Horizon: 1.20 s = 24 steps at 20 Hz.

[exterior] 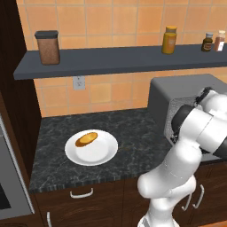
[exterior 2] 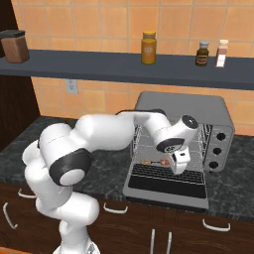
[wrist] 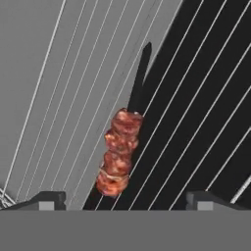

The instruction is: Pick up the kebab skewer and baguette bread, and place them inside the toaster oven. Close the toaster oven door and start by setting the timer.

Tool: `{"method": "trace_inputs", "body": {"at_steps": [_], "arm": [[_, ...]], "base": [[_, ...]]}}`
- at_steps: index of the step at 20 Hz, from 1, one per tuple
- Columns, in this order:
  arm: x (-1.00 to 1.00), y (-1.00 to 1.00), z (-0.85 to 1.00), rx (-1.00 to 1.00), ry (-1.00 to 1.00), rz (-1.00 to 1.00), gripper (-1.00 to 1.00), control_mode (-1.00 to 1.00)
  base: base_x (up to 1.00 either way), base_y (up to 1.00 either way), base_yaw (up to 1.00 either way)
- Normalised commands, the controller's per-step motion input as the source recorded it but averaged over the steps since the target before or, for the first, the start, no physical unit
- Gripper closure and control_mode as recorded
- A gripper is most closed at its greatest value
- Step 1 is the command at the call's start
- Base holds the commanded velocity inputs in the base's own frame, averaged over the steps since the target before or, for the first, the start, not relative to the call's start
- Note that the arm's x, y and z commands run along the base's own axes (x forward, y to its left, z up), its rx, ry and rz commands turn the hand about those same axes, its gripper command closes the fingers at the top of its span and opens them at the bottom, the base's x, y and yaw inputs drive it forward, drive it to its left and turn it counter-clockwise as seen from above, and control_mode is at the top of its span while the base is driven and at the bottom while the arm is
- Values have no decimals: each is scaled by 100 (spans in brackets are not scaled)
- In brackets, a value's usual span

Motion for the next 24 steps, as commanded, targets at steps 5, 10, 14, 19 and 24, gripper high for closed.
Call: {"method": "trace_inputs", "body": {"at_steps": [5,10,14,19,24], "arm": [[-93,86,36,-5,0,9,-100,-100],[-50,100,27,-4,12,7,-100,-100],[-6,100,36,-4,11,5,-100,-100],[0,100,32,0,11,8,-100,-100],[31,100,0,-1,0,2,-100,-100]], "base": [[0,0,0],[0,0,0],[0,0,0],[0,0,0],[0,0,0]]}}
